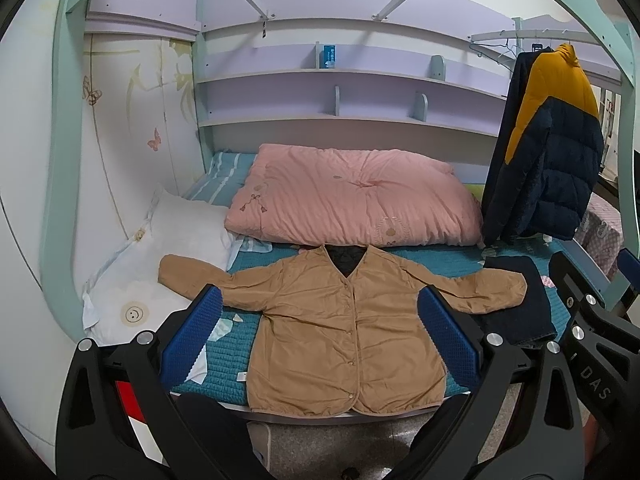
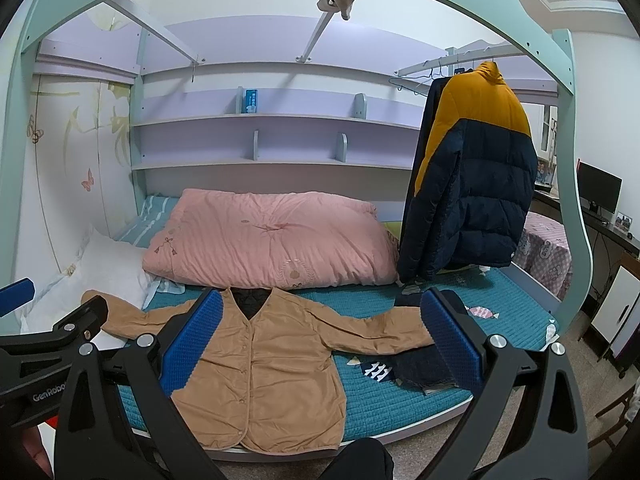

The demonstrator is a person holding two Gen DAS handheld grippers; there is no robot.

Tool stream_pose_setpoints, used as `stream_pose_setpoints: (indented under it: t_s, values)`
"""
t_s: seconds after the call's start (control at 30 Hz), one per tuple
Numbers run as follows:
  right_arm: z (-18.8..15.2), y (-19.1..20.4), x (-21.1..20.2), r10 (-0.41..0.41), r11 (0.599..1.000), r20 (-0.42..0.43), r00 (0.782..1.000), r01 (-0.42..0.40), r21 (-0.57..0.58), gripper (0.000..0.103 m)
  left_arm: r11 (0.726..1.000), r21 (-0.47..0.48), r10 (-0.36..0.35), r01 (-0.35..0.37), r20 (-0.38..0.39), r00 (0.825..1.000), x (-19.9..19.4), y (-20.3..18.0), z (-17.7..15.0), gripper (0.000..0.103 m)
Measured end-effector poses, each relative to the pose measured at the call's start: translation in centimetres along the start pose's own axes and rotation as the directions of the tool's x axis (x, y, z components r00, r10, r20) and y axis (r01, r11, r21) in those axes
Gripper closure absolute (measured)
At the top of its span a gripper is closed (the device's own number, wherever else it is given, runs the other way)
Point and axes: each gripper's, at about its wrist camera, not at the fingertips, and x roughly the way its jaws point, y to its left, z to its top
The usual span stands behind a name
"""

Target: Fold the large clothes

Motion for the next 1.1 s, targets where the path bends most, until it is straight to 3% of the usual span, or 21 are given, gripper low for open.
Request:
stream_pose_setpoints:
  t_s: [1.1]
  values:
    - [0.05, -0.05, 0.03, -0.007, 1.0, -0.001, 1.0, 0.007, 0.005, 0.007, 1.0, 0.008, -0.016, 0.016, 0.012, 1.0, -0.13, -0.24, 0.29, 0.005]
